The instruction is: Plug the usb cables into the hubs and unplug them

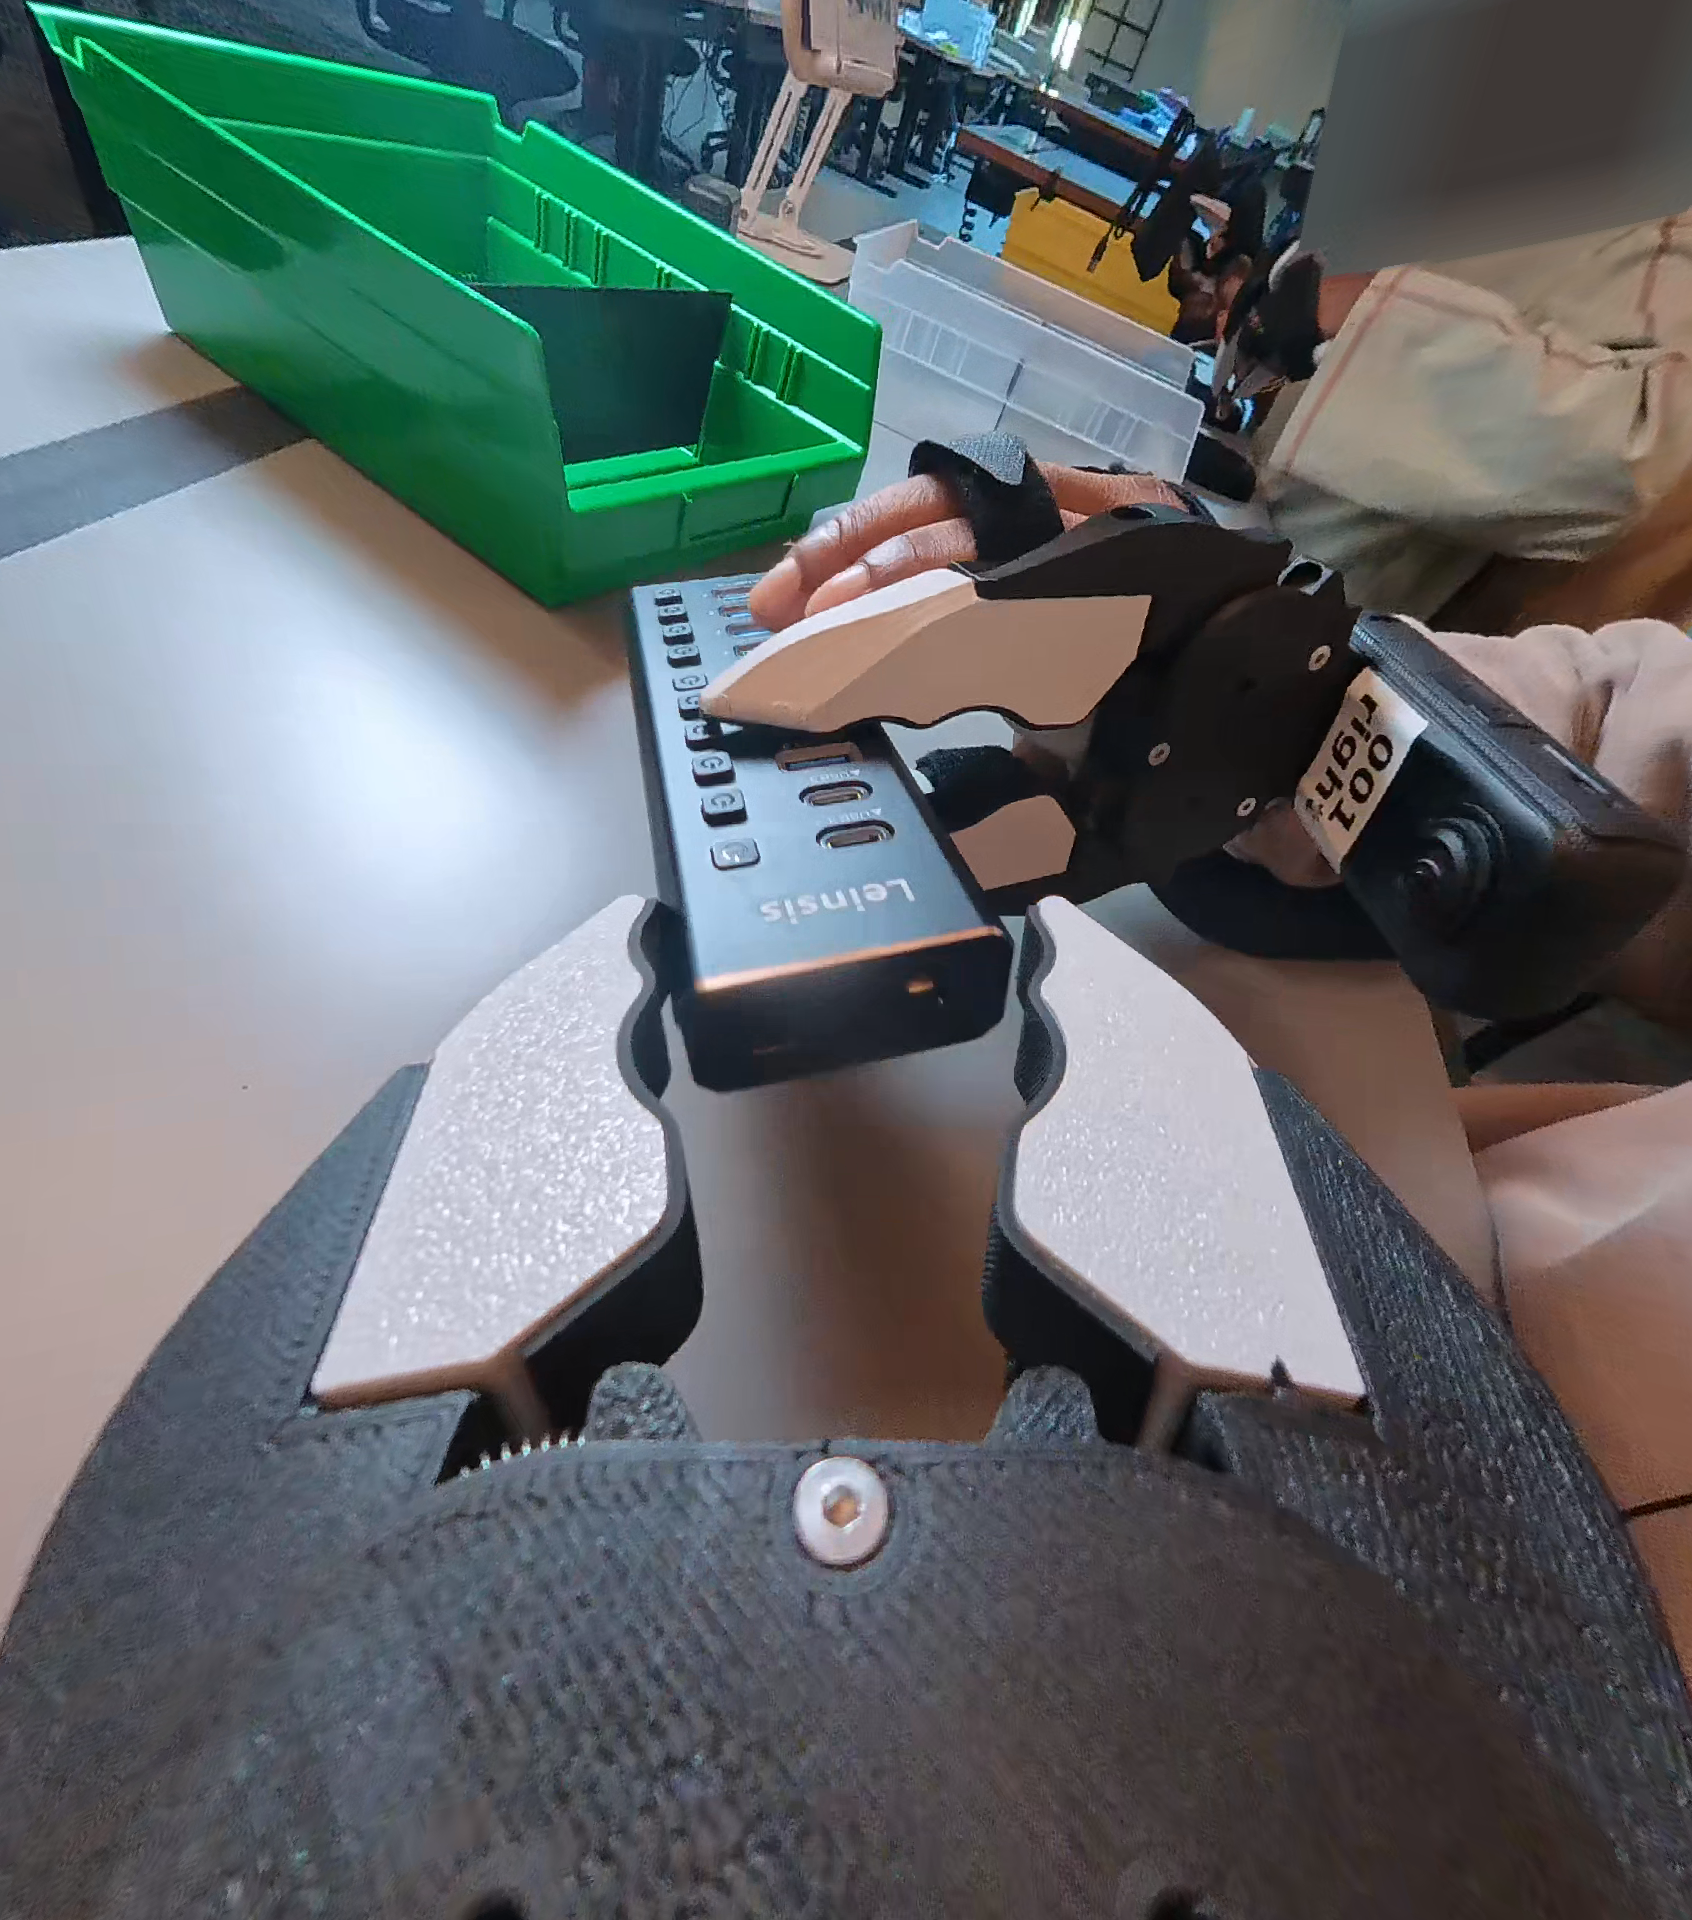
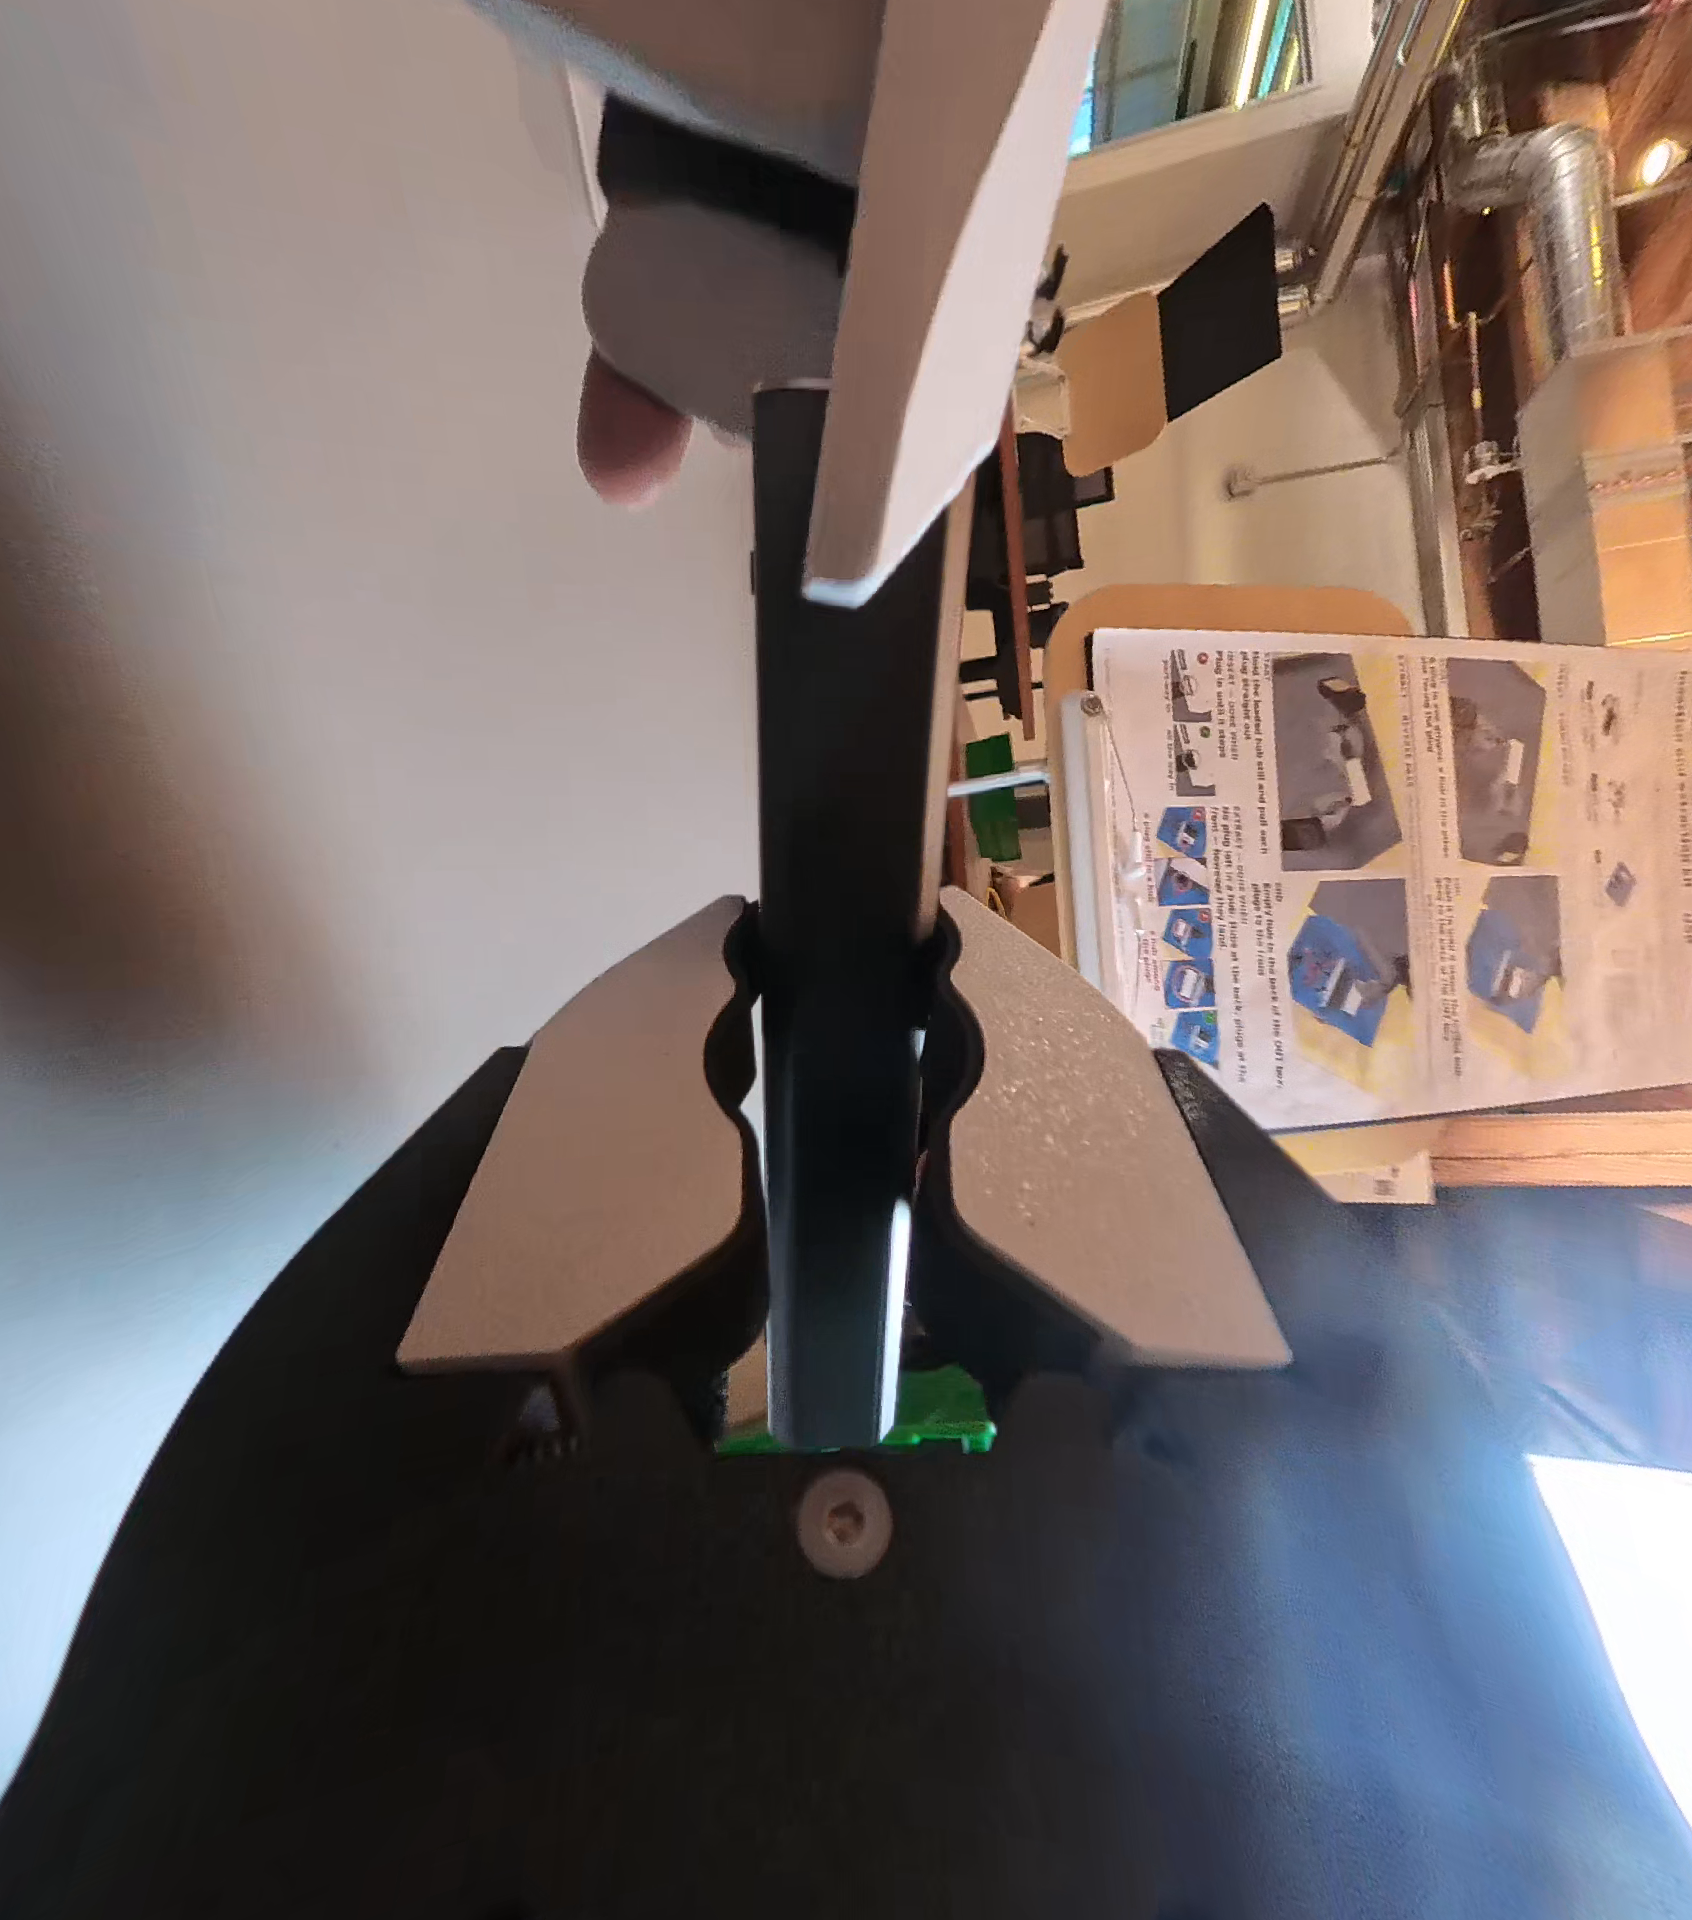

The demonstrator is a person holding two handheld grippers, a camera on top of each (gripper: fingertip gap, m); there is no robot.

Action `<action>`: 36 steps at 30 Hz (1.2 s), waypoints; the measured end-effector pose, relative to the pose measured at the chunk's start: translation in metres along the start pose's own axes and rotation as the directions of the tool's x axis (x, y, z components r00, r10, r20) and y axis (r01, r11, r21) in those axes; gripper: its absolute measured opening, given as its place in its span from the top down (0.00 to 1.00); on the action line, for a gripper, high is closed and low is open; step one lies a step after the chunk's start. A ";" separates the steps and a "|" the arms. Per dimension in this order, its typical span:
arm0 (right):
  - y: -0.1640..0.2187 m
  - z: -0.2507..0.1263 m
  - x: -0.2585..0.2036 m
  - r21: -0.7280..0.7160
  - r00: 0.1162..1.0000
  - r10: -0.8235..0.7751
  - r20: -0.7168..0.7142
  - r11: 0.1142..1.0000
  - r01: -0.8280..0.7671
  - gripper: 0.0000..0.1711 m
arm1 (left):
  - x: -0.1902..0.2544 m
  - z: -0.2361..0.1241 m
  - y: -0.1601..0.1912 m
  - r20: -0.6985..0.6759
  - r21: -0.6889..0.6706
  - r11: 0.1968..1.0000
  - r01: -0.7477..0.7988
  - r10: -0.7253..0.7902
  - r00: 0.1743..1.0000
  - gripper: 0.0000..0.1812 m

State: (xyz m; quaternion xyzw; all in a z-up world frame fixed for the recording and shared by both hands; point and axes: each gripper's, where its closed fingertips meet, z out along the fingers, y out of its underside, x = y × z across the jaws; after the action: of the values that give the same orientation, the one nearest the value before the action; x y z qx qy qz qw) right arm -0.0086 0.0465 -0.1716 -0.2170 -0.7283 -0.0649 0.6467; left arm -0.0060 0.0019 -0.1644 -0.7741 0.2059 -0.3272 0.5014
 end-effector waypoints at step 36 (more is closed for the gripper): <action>-0.023 -0.027 0.047 -0.148 -0.335 0.656 0.677 -0.324 -0.934 0.58 | 0.019 0.004 -0.017 -0.297 0.180 0.960 0.214 -0.154 0.942 0.68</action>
State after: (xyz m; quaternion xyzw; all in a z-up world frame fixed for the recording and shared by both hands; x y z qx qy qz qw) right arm 0.0041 0.0267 -0.1175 -0.5237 -0.3985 0.7124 0.2437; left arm 0.0099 -0.0004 -0.1449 -0.6784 0.1657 -0.4989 0.5132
